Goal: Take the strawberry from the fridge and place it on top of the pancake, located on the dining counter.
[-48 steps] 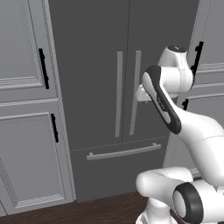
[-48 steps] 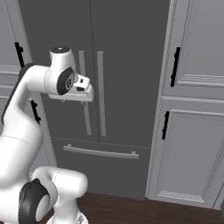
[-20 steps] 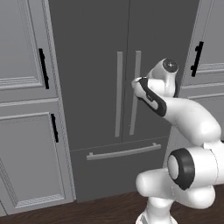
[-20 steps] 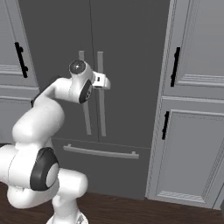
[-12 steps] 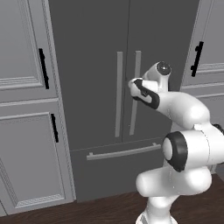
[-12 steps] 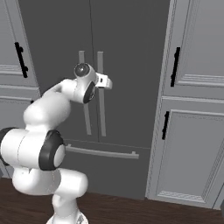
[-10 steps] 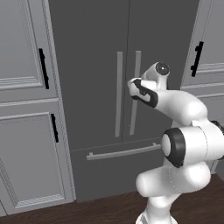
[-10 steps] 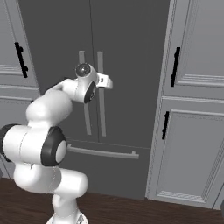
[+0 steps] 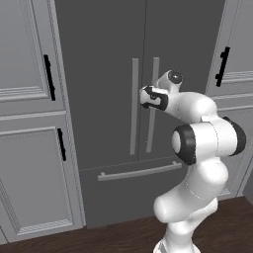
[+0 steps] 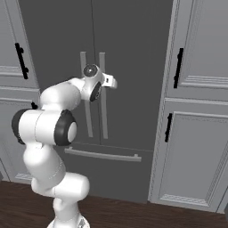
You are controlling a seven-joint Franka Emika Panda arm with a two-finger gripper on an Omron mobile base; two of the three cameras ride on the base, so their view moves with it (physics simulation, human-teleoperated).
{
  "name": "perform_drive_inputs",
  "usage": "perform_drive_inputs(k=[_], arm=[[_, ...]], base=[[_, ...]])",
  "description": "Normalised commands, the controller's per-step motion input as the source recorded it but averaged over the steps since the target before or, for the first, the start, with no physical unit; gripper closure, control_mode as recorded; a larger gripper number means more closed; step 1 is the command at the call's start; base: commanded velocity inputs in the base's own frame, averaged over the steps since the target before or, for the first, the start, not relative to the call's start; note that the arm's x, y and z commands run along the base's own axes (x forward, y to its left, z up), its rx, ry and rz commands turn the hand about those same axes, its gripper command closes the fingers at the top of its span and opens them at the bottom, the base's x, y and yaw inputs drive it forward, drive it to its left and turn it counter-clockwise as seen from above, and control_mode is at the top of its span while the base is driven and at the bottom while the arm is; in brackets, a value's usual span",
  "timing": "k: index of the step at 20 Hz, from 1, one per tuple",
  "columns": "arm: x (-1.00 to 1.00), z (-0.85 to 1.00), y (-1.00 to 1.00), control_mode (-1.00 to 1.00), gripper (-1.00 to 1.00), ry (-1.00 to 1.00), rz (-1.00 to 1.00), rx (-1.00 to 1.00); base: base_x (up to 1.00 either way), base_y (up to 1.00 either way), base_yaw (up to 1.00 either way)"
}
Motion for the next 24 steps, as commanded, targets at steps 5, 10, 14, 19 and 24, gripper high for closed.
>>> perform_drive_inputs(k=[5, 10, 14, 19, 24], arm=[[0.69, -0.17, 0.00, -1.00, -1.00, 0.00, 0.00, 0.03], [0.73, -0.28, 0.00, -1.00, 1.00, 0.00, 0.00, 0.01], [0.29, -0.15, 0.00, -1.00, 1.00, 0.02, 0.00, 0.00], [-0.72, 0.00, -0.30, -1.00, 1.00, 0.04, 0.00, 0.05], [-1.00, 0.05, -0.74, -1.00, 1.00, 0.00, -0.03, 0.15]], base=[[0.00, 0.00, 0.00], [0.00, 0.00, 0.00], [0.00, 0.00, 0.00], [0.00, 0.00, 0.00], [0.00, 0.00, 0.00]])
